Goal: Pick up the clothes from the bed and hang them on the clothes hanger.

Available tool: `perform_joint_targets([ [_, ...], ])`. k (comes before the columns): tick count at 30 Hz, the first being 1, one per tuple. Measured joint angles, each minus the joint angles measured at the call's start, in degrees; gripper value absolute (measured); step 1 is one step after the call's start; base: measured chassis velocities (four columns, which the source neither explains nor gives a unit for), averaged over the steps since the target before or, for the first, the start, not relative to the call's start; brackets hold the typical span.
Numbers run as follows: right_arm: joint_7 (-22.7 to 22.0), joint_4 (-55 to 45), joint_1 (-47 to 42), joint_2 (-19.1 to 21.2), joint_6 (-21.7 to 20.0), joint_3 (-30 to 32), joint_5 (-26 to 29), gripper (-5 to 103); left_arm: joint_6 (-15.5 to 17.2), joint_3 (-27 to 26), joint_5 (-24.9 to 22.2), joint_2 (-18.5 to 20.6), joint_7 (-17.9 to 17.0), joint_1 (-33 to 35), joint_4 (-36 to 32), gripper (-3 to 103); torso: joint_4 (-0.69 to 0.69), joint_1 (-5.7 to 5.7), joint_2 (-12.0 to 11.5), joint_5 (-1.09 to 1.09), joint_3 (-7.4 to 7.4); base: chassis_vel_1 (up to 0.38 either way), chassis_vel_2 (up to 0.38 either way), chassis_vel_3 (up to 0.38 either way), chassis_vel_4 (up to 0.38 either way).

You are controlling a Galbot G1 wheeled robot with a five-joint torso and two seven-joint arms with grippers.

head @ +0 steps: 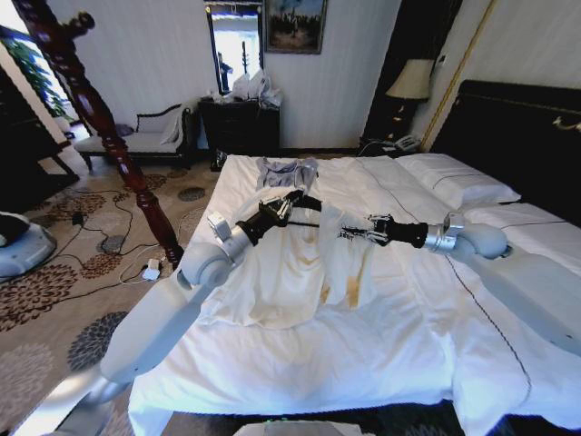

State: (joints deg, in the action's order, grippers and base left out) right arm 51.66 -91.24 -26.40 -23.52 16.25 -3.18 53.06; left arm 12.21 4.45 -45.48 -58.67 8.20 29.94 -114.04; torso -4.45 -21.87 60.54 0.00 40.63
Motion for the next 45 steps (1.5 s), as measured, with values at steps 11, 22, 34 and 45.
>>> perform_joint_targets([
  [11,0.21,0.99,0.04,0.62,0.61,0.92,0.21,23,0.07,2.38,2.84,1.56,-2.73,0.45,-0.92,4,0.01,-0.01,0.0,0.0,0.0,0.0,0.0,0.0,0.0],
  [22,1.47,2.45,0.87,0.51,0.81,1.21,1.6,21,1.27,-2.09,9.4,5.54,-5.85,7.79,-3.74,42,0.01,-0.01,0.0,0.0,0.0,0.0,0.0,0.0,0.0],
  [34,1.08,2.49,0.18,0.63,1.24,2.52,2.86,21,-0.44,-13.63,5.58,2.82,-9.33,15.04,-3.81,86,-0.03,0.0,0.0,0.0,0.0,0.0,0.0,0.0,0.0],
  [45,0.32,1.04,0.09,0.58,1.61,2.59,2.88,21,0.9,-15.59,0.97,-1.05,-14.6,15.91,5.99,100,-0.01,-0.01,0.0,0.0,0.01,0.0,0.0,0.0,0.0],
])
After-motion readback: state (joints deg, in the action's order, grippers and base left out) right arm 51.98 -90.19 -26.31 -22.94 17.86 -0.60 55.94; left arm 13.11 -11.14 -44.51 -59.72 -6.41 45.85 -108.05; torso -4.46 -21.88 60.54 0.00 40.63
